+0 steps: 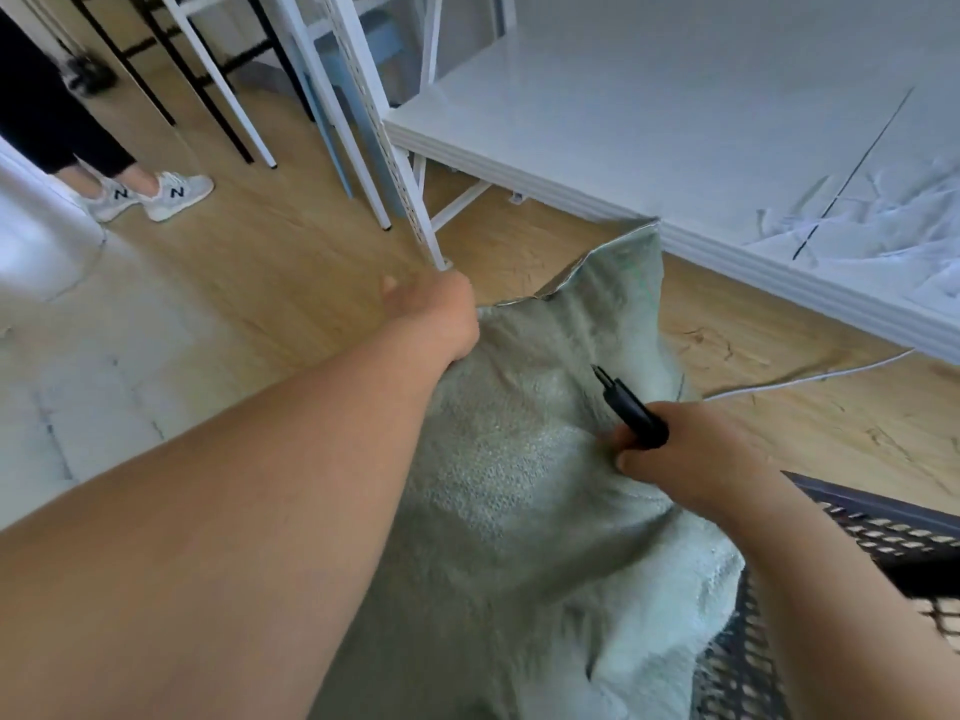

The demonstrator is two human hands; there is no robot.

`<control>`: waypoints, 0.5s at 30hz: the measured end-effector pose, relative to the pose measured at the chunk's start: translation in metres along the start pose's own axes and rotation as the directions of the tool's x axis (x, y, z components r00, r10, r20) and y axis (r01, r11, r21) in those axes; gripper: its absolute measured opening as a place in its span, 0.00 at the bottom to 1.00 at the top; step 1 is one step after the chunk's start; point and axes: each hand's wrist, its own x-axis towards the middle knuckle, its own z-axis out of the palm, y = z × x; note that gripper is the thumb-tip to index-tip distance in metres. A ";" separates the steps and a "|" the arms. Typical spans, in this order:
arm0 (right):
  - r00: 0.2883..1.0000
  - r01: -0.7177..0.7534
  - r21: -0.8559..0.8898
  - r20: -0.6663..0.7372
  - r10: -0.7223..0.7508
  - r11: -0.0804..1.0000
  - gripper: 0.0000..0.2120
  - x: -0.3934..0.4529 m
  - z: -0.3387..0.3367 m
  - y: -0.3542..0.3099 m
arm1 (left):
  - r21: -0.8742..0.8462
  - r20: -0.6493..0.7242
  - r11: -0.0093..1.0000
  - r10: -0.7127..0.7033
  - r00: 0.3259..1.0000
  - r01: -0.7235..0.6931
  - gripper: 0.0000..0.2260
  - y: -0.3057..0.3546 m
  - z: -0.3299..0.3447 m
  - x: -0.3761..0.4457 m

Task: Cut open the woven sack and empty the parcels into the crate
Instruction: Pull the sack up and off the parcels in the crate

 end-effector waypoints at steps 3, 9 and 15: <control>0.993 -0.115 0.048 -0.020 0.116 0.992 0.03 -0.015 0.003 -0.001 | -0.101 -0.086 0.993 0.044 0.995 -0.053 0.08 0.002 -0.020 -0.033; 0.936 -0.329 0.148 -0.082 0.343 0.933 0.08 -0.084 0.003 -0.005 | -0.460 -0.216 0.868 0.098 0.972 -0.189 0.05 0.009 -0.053 -0.119; 0.842 -0.277 0.345 -0.363 0.400 0.897 0.14 -0.146 -0.048 -0.034 | -0.598 -0.174 0.763 0.174 0.969 -0.245 0.07 0.024 -0.052 -0.225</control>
